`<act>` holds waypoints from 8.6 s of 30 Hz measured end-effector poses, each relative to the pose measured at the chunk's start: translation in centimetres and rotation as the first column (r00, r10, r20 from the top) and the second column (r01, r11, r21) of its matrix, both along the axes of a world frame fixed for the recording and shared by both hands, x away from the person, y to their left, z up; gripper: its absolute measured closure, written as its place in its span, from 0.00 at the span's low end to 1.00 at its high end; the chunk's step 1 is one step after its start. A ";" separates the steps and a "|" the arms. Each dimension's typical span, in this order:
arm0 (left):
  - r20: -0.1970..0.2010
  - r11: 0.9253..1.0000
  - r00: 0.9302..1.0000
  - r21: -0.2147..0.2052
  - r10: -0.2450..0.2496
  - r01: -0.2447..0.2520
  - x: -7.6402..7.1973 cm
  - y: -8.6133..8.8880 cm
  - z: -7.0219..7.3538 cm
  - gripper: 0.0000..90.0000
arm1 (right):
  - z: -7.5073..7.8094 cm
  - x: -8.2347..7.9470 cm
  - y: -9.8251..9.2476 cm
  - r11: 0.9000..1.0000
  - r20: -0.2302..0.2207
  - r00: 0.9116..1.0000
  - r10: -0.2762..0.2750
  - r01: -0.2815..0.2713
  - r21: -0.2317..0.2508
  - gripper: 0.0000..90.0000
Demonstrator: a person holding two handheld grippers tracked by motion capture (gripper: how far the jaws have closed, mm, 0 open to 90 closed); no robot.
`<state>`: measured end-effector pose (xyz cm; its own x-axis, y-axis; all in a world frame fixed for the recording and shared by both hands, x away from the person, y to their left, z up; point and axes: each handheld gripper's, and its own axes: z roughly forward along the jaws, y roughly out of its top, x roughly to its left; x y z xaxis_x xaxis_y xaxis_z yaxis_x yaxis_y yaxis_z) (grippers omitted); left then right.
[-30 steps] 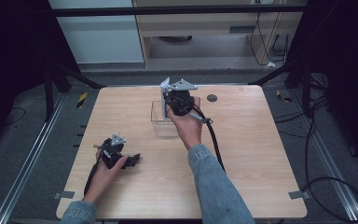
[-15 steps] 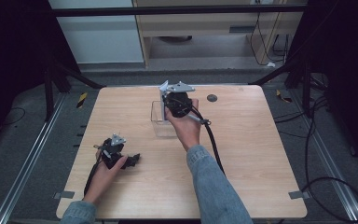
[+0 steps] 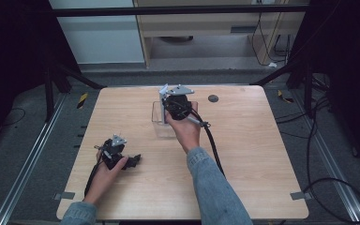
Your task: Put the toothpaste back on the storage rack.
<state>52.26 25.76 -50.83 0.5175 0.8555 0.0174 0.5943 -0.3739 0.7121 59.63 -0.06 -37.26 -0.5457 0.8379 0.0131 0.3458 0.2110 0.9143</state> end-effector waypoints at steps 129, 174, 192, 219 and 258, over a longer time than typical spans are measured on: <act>0.000 1.000 1.000 0.000 0.000 0.000 0.0 0.0 0.0 0.00 | -2.2 2.7 2.1 1.000 -0.084 0.996 0.009 -0.008 0.014 0.73; 0.001 1.000 1.000 0.003 -0.003 0.003 0.0 0.0 0.0 0.00 | -0.4 -0.2 -4.0 0.999 -0.103 0.994 0.023 -0.027 -0.037 0.10; 0.001 1.000 1.000 0.003 -0.002 0.002 0.0 0.0 0.0 0.00 | -0.8 -1.3 -7.9 0.994 -0.096 0.995 -0.010 0.000 -0.110 0.15; 0.000 1.000 1.000 0.000 0.000 0.000 0.0 0.0 0.0 0.00 | -3.0 -3.2 -14.3 0.985 -0.105 0.992 -0.068 0.050 -0.163 0.12; 0.000 1.000 1.000 0.001 -0.001 0.001 0.0 0.0 0.0 0.00 | -9.7 -6.1 -19.8 0.970 -0.186 0.970 -0.156 0.115 -0.214 0.11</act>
